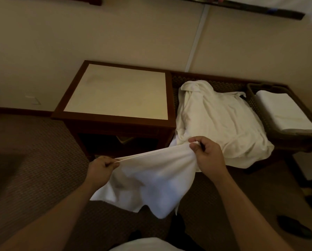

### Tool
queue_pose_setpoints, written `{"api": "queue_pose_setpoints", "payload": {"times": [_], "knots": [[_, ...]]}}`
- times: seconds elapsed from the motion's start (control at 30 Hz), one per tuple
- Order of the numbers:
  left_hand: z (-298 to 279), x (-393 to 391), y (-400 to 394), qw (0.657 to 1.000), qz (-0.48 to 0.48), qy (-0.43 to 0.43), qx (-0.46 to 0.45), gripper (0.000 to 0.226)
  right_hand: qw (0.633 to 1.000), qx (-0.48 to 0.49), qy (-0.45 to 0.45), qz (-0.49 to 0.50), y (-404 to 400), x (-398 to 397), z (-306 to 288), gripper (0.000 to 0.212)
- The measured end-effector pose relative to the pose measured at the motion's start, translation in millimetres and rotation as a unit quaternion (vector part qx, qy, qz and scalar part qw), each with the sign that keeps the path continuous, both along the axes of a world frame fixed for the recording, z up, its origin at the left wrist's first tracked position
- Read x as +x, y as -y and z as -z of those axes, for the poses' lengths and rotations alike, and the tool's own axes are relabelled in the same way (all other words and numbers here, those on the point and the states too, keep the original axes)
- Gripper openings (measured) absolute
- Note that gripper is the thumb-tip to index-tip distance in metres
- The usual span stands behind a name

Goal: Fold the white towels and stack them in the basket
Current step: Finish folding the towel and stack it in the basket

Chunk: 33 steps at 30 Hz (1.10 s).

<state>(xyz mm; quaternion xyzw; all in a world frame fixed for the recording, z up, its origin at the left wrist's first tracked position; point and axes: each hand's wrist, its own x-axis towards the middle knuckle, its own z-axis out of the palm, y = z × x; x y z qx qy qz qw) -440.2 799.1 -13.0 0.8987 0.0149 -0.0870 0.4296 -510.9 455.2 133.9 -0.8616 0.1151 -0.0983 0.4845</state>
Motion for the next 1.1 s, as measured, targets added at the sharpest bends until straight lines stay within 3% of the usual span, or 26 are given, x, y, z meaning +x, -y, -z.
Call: {"api": "queue_pose_setpoints", "payload": {"times": [0.17, 0.37, 0.57, 0.8, 1.1], "knots": [[-12.8, -7.2, 2.8, 0.996, -0.031, 0.079, 0.003, 0.014, 0.999, -0.009, 0.039, 0.033, 5.2, 0.0, 5.3, 0.026], [-19.7, -2.5, -1.1, 0.998, -0.042, 0.052, -0.017, 0.028, 0.998, 0.038, 0.042, 0.04, 2.2, -1.2, 8.1, 0.034], [-17.0, -1.4, -3.0, 0.998, -0.026, 0.056, -0.012, 0.024, 0.999, 0.025, 0.033, 0.024, 2.1, 5.0, 10.7, 0.041], [-12.6, -0.5, -7.5, 0.985, 0.095, 0.144, 0.026, 0.032, 0.995, -0.09, 0.041, -0.024, 7.7, 14.8, 8.3, 0.03], [-0.3, 4.2, -20.1, 0.949, 0.221, 0.194, 0.116, 0.037, 0.97, -0.213, -0.076, -0.084, 22.6, 22.4, 5.8, 0.021]]}}
